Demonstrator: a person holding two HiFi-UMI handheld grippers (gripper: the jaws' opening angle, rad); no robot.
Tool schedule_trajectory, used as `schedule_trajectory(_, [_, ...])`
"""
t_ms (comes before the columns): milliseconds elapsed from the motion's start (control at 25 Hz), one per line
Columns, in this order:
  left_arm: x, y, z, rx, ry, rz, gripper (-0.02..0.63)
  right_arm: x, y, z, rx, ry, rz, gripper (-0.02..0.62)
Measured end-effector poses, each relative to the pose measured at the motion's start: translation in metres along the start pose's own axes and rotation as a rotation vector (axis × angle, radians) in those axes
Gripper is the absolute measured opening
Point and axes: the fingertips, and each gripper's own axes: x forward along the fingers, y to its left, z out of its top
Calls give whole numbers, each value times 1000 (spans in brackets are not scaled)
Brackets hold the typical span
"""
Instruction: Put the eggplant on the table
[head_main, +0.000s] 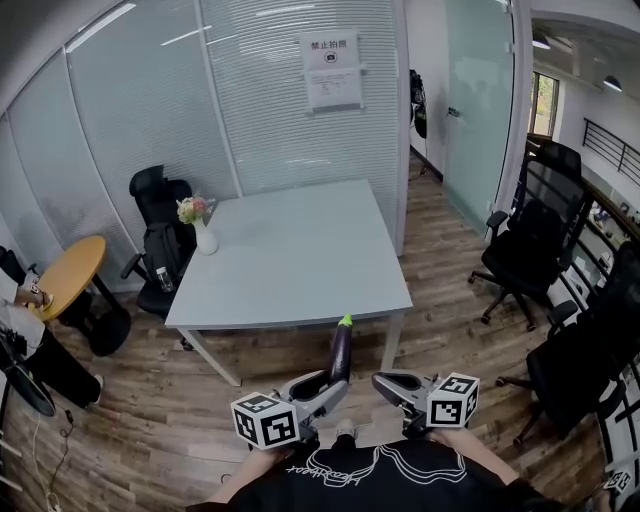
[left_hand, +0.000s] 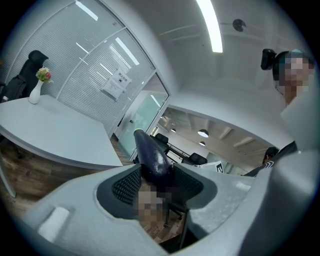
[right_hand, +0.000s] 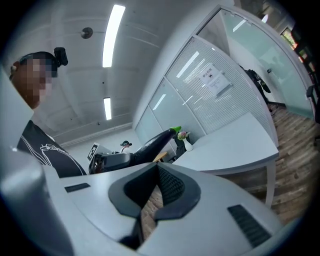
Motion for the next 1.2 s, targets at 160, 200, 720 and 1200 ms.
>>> schedule_trajectory(160, [19,30,14,-18,12,-4,206,19,-29,12,11,6,-14,9])
schedule_trajectory(200, [25,38,19,-20,14,-6,206,24,-38,15,15,5,-19,9])
schedule_trajectory(720, [92,156,102,-34,35,-20,206,112,-152,83,54,-11,-85,9])
schedule_trajectory(1200, [123,254,160,10,17,2,206,189,-223,119,51,-17,-103,9])
